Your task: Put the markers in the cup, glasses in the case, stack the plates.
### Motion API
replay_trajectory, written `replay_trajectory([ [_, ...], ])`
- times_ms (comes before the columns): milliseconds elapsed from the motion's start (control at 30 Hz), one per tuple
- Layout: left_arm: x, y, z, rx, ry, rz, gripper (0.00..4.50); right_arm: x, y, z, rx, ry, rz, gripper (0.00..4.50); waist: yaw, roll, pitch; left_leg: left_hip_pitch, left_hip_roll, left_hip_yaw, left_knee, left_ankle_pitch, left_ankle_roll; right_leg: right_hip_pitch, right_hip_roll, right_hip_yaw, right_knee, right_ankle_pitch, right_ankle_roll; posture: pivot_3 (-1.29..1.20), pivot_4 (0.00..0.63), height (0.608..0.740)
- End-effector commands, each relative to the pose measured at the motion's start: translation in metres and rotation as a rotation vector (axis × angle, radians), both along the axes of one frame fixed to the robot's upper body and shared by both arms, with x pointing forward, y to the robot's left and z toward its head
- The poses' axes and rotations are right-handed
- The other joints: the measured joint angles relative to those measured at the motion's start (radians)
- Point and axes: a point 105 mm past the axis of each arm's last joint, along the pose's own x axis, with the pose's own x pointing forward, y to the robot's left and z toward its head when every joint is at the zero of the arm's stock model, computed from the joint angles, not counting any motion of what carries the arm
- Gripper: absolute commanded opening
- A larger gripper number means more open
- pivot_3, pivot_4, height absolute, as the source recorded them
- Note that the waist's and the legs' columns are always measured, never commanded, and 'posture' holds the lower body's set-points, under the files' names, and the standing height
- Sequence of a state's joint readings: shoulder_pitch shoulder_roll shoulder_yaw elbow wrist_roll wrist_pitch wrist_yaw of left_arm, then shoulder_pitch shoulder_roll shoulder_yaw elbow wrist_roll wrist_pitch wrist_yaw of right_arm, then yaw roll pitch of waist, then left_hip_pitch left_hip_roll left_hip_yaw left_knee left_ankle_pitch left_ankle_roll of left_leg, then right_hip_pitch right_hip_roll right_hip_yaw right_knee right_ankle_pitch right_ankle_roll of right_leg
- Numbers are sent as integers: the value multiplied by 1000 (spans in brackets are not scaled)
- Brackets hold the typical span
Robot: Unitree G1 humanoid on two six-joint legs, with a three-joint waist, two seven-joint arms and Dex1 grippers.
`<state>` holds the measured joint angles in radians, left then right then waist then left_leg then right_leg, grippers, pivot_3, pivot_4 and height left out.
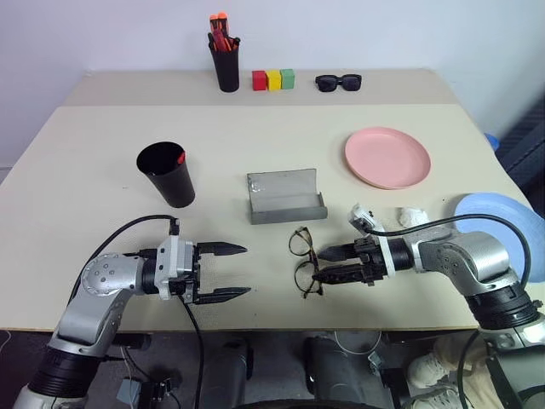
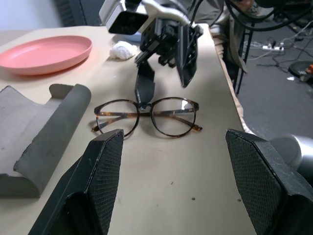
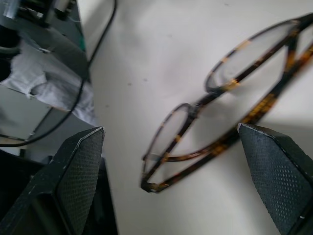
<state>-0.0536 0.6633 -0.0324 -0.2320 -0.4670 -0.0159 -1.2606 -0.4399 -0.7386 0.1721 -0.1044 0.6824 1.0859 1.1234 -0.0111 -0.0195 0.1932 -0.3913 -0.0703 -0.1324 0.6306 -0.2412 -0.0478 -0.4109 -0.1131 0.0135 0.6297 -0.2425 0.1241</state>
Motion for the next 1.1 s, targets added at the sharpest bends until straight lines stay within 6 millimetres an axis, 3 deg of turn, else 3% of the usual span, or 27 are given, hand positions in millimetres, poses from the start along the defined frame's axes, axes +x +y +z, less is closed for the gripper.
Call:
replay_trajectory([
  [33, 0, -2, 2, -4, -20, -17, 3372, -1, 6, 18, 49, -44, 29, 4449, 1, 0, 0, 0, 0, 0, 0, 0, 0, 0, 0, 0, 0, 0, 0, 0, 150, 740],
  [333, -2, -3, -2, -3, -14, -14, 3372, -6, 12, 18, 51, -8, 82, 4449, 1, 0, 0, 0, 0, 0, 0, 0, 0, 0, 0, 0, 0, 0, 0, 0, 150, 740],
  [1100, -12, -3, -5, 1, -2, 19, 3372, 8, 29, 10, 51, 1, 118, 4449, -1, 1, 1, -1, 0, 0, -1, 0, 1, 0, 0, 0, -2, -1, -2, 0, 150, 740],
])
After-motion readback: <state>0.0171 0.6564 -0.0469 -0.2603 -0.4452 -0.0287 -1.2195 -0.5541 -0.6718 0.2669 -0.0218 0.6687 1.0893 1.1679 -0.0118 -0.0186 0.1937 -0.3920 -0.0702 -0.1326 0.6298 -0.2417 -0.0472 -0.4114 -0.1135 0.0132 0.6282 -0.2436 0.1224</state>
